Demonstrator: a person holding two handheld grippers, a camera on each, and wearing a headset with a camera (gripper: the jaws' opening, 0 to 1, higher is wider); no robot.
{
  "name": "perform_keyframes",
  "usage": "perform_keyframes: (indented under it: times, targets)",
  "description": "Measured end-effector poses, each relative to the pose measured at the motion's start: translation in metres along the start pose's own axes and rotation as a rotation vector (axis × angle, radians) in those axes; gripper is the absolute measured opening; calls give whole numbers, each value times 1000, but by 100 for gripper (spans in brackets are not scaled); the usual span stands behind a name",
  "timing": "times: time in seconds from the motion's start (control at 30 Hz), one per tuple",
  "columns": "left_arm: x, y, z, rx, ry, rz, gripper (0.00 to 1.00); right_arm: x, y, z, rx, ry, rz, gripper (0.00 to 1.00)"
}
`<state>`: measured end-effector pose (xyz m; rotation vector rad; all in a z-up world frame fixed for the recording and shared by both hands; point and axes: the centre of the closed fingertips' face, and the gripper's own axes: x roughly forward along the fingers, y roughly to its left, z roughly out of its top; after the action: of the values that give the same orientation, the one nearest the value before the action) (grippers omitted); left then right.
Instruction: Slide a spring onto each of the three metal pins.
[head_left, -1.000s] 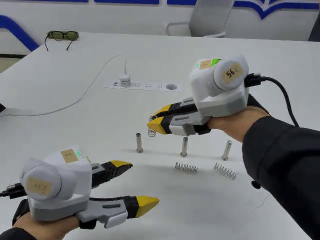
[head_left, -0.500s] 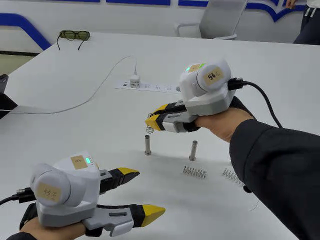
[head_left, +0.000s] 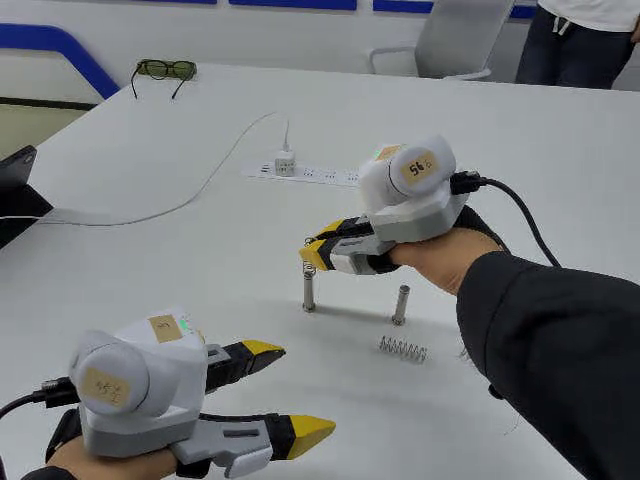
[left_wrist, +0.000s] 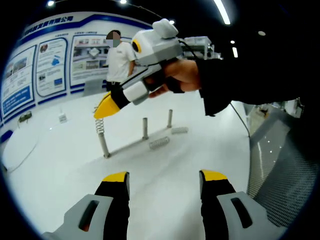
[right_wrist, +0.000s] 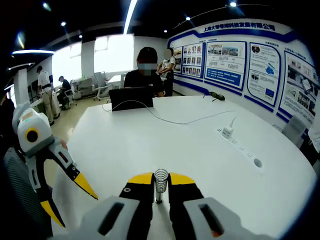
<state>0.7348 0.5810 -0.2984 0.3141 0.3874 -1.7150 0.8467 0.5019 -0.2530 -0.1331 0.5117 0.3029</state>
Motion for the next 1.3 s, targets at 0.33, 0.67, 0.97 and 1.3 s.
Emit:
perform_keyframes:
  times: [0.33, 0.67, 0.97, 1.3]
  targets:
    - [0, 1, -3, -6, 6, -3, 57, 12, -2, -14, 4, 30, 1, 12]
    - [0, 3, -2, -7, 8, 2, 57, 27, -3, -36, 27, 80, -14, 12]
    - [0, 3, -3, -9, 16, 5, 56, 33, -4, -49, 28, 121, -25, 12]
    - [0, 3, -3, -6, 18, 7, 56, 28, 0, -52, 26, 133, -20, 15]
